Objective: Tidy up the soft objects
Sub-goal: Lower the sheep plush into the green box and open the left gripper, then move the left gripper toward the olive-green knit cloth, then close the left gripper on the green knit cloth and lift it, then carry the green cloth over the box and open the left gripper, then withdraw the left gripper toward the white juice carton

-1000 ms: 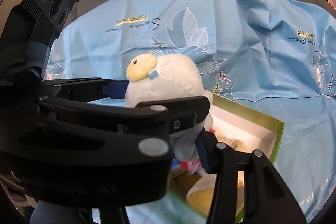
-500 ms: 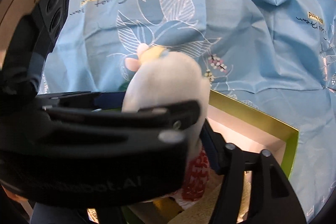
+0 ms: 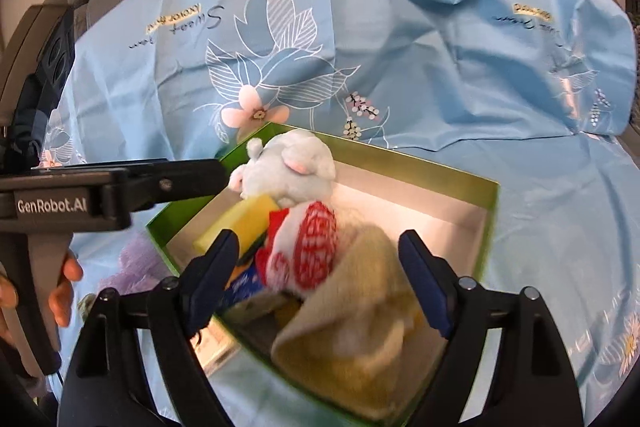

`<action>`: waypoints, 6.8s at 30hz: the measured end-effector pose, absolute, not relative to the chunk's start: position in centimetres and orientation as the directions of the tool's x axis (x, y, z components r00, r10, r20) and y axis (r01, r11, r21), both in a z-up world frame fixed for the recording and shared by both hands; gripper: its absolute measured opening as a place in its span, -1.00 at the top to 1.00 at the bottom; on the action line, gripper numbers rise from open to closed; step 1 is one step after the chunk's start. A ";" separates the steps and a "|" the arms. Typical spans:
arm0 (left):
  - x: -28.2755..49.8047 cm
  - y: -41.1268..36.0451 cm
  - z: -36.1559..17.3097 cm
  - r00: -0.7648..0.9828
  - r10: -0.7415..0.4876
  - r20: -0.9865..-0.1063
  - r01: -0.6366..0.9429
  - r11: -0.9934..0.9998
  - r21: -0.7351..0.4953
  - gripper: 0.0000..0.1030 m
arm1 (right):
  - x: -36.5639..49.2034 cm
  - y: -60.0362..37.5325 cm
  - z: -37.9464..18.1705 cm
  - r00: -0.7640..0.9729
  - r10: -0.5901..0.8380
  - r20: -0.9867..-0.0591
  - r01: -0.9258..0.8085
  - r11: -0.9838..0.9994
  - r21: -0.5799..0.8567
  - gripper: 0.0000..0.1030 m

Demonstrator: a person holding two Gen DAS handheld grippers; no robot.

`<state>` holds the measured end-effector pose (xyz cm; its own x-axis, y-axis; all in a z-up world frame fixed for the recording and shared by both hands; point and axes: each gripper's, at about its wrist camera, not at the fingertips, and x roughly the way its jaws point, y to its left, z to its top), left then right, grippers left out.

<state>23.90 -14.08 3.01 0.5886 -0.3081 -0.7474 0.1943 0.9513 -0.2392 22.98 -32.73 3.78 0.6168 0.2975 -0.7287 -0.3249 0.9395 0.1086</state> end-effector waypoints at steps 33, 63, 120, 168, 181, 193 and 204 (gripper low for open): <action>8.6 -13.7 6.7 0.725 -0.178 -0.666 0.175 0.982 -0.072 -0.99 | 8.1 -32.8 8.6 0.703 0.186 -0.686 -0.250 0.968 0.005 -0.96; 4.3 1.1 -2.6 0.603 -0.144 -0.785 -0.056 0.974 -0.222 -0.99 | 3.1 -22.4 2.5 0.501 0.382 -0.777 -0.497 0.862 0.103 -0.97; 11.1 -12.4 4.2 0.619 -0.367 -0.694 0.313 0.926 -0.211 0.54 | 8.4 -25.5 5.2 0.539 0.570 -0.620 -0.521 0.804 0.287 0.71; 23.3 -16.0 2.3 0.604 -0.180 -0.776 0.156 0.982 -0.106 -0.73 | 20.8 -31.6 3.7 0.637 0.340 -0.692 -0.337 0.930 0.146 -0.65; 16.8 -14.0 3.9 0.633 -0.160 -0.758 0.109 0.987 -0.117 -0.90 | 14.0 -33.4 6.3 0.684 0.333 -0.649 -0.329 0.935 0.134 -0.93; 10.8 -9.6 1.5 0.595 -0.183 -0.782 0.033 0.978 -0.204 -0.91 | 9.6 -32.1 4.3 0.608 0.364 -0.706 -0.378 0.914 0.146 -0.96; 8.0 -7.4 -4.4 0.491 -0.276 -0.826 0.002 0.949 -0.316 -0.91 | 8.3 -29.5 -1.2 0.482 0.386 -0.787 -0.412 0.892 0.185 -0.96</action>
